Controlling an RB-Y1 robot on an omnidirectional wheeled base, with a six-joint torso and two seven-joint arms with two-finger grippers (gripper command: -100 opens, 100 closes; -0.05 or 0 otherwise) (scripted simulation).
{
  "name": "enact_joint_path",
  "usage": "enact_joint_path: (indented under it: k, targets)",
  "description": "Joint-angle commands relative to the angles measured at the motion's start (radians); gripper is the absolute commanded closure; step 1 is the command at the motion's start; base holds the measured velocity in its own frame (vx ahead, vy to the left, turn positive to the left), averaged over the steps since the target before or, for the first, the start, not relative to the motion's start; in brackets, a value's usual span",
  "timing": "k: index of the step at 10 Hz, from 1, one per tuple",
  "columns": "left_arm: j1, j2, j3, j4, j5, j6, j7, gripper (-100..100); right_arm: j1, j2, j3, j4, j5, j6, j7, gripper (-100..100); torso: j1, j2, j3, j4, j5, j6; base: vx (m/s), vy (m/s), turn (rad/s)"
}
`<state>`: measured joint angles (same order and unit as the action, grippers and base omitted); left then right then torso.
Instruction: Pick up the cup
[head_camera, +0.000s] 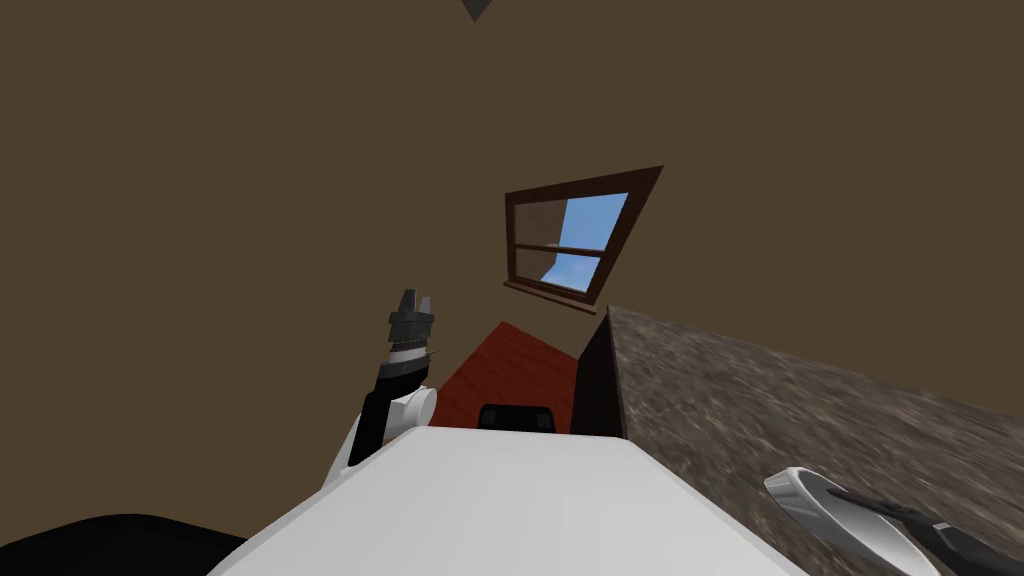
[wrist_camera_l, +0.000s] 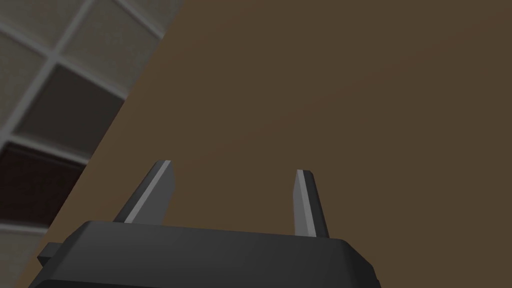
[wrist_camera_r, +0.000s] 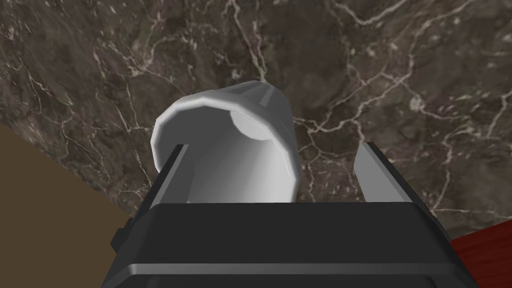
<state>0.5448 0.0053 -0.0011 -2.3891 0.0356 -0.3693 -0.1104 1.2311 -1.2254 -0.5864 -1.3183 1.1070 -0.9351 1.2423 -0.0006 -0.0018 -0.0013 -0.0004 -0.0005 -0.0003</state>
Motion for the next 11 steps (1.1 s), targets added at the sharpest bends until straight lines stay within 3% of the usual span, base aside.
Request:
enact_joint_path:
  k: [1, 2, 6, 7, 8, 9, 10, 11]
  targets:
    - [0.0, 0.0, 0.0, 0.0, 0.0, 0.0, 0.0, 0, 0.0, 0.0, 0.0, 0.0, 0.0, 0.0, 0.0, -100, 0.0, 0.0, 0.0, 0.0, 0.0, 0.0, 0.0, -0.006, 0.012]
    - [0.0, 0.0, 0.0, 0.0, 0.0, 0.0, 0.0, 0, -0.002, 0.001, 0.003, 0.0, 0.001, 0.003, 0.0, 100, 0.001, 0.0, 0.0, 0.0, 0.0, 0.0, 0.0, 0.0, 0.0]
    - [0.0, 0.0, 0.0, 0.0, 0.0, 0.0, 0.0, 0, -0.001, 0.0, 0.002, 0.0, 0.001, 0.003, 0.002, 100, 0.001, 0.0, 0.0, 0.0, 0.0, 0.001, 0.0, 0.0, 0.003]
    - [0.0, 0.0, 0.0, 0.0, 0.0, 0.0, 0.0, 0, -0.001, 0.0, 0.002, 0.0, 0.001, 0.003, 0.002, 0, 0.001, 0.0, 0.0, 0.0, 0.0, 0.001, 0.0, 0.0, 0.0]
    - [0.0, 0.0, 0.0, 0.0, 0.0, 0.0, 0.0, 0, 0.017, -0.018, -0.029, 0.002, -0.009, -0.021, -0.001, 100, 0.001, 0.0, 0.0, 0.0, 0.0, 0.001, 0.0, 0.01, -0.09]
    - [0.0, 0.0, 0.0, 0.0, 0.0, 0.0, 0.0, 0, 0.03, -0.031, -0.049, 0.001, -0.015, -0.035, -0.004, 100, 0.002, 0.0, 0.0, 0.0, 0.001, 0.001, -0.003, 0.018, -0.105]
    - [0.0, 0.0, 0.0, 0.0, 0.0, 0.0, 0.0, 0, 0.031, -0.023, -0.044, -0.008, -0.011, -0.022, -0.007, 100, 0.003, 0.001, 0.001, 0.0, 0.001, 0.002, -0.002, 0.007, -0.021]
    - [0.0, 0.0, 0.0, 0.0, 0.0, 0.0, 0.0, 0, 0.033, -0.024, -0.047, -0.008, -0.012, -0.027, -0.007, 0, 0.002, 0.001, 0.001, 0.0, 0.001, 0.001, 0.0, 0.0, 0.0]
